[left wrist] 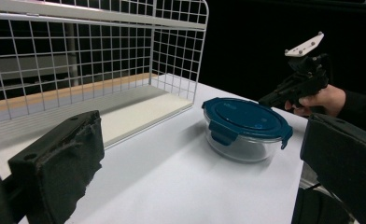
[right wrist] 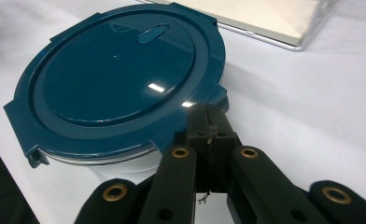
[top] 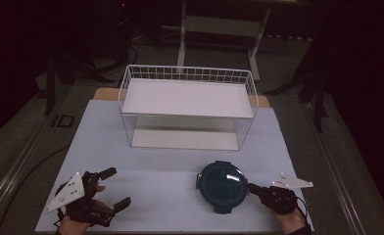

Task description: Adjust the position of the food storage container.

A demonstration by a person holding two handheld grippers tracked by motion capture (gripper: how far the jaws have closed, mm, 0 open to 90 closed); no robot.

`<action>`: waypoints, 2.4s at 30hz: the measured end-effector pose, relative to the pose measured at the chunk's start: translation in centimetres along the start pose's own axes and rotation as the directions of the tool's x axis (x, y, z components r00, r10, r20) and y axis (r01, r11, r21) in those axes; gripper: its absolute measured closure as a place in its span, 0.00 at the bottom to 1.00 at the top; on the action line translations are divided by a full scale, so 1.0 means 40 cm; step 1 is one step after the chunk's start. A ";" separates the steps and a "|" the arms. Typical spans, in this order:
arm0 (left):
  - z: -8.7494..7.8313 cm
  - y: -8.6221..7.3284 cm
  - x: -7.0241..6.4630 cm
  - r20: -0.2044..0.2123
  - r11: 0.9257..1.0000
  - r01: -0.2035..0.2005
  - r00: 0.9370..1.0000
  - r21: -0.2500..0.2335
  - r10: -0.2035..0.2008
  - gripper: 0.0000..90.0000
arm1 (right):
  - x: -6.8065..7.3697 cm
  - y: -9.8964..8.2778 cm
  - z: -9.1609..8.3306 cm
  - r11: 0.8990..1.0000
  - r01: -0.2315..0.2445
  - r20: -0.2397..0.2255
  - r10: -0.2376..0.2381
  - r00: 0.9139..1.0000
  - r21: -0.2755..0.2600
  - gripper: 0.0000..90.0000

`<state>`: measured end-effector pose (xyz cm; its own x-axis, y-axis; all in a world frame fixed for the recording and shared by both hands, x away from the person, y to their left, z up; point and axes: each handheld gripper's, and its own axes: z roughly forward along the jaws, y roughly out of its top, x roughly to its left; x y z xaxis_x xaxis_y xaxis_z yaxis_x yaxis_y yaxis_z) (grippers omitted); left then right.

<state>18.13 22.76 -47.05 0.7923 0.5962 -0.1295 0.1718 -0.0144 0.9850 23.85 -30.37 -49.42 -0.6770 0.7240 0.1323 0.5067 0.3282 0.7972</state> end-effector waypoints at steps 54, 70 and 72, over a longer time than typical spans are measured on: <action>-0.002 0.001 -0.002 0.001 1.000 -0.002 1.000 -0.001 0.002 0.00 | 0.142 0.085 0.065 0.995 0.085 -0.160 -0.094 0.983 -0.059 1.00; -0.001 0.000 -0.001 0.001 1.000 -0.003 1.000 0.001 0.003 0.00 | 0.260 0.037 0.117 0.984 0.178 -0.333 -0.157 0.930 0.031 1.00; -0.001 0.000 -0.001 0.003 1.000 -0.002 1.000 0.001 0.002 0.00 | 0.261 0.031 0.124 0.982 0.183 -0.333 -0.158 0.930 0.046 1.00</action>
<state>18.06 22.78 -47.04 0.7948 0.5934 -0.1274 0.1704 -0.0167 0.9852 20.06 -19.40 -49.99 -0.8871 0.4190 0.1934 0.3982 0.4831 0.7798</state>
